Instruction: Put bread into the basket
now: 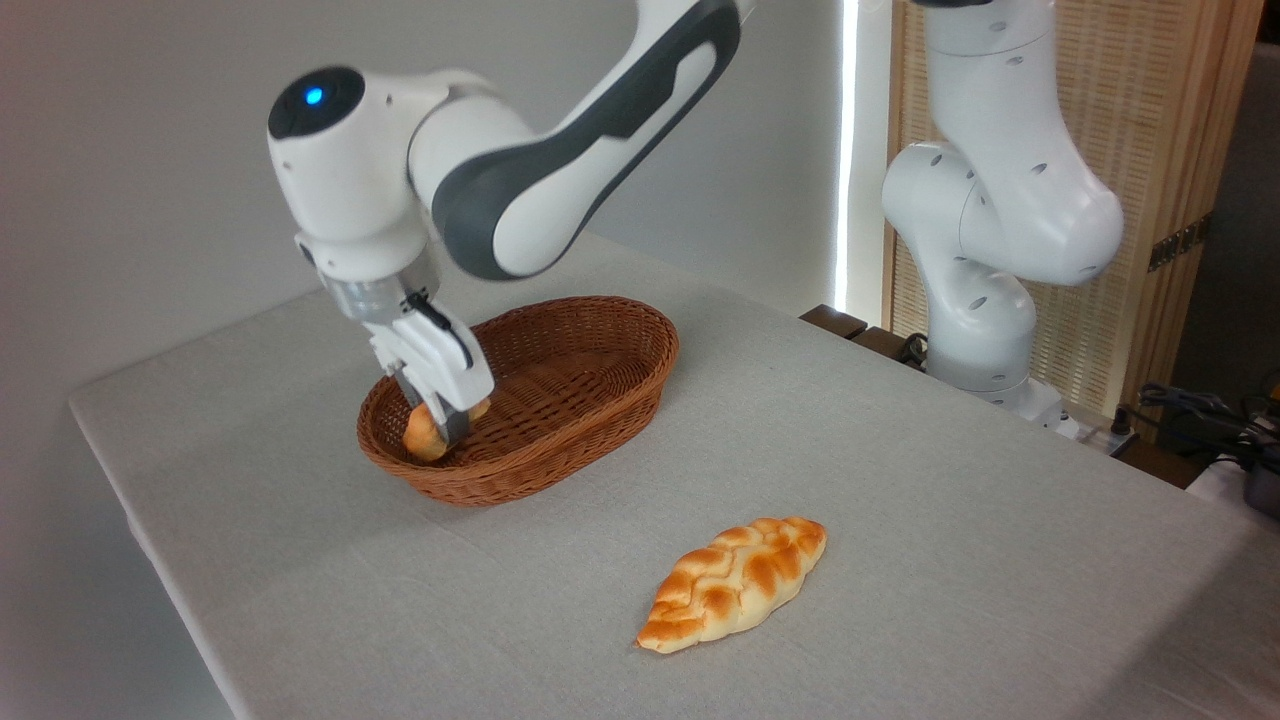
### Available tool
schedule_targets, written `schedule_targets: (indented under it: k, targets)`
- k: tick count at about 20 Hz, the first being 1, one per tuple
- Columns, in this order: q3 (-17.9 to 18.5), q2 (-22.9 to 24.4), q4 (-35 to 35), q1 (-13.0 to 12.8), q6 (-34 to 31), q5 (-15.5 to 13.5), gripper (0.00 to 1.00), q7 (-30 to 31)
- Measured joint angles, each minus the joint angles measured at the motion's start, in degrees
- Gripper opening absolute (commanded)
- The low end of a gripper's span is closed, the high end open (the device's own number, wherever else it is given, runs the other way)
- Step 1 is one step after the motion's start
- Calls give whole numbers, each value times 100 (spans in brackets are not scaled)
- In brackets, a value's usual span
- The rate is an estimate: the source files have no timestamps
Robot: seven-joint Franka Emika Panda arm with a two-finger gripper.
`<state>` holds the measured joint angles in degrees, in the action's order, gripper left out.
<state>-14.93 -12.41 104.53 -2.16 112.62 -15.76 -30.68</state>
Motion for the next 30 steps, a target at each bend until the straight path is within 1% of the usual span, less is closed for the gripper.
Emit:
schedule_targets:
  k: [3,5,7,14,15,16,18,20,22,25,27,30]
  targets:
    - [-2,-35,-41,56,16,42,100,1]
    - [-2,-11,-66,98,-46,260,100,0]
    - [-14,2,-80,107,-93,385,100,0]
    - [-42,31,-134,119,-157,459,100,-3]
    - [-40,67,-201,156,-320,537,100,-49]
    - [-39,111,-334,215,-658,662,100,-161]
    - [-29,190,-723,336,-1503,869,100,-561]
    - [-8,260,-1090,473,-2040,1022,100,-931]
    - [18,286,-1356,624,-2174,1157,100,-1133]
    - [176,285,-1661,694,-2179,1447,100,-1202]
    - [326,325,-1766,699,-2180,1510,100,-1241]
    - [632,559,-1789,703,-2180,1520,100,-1696]
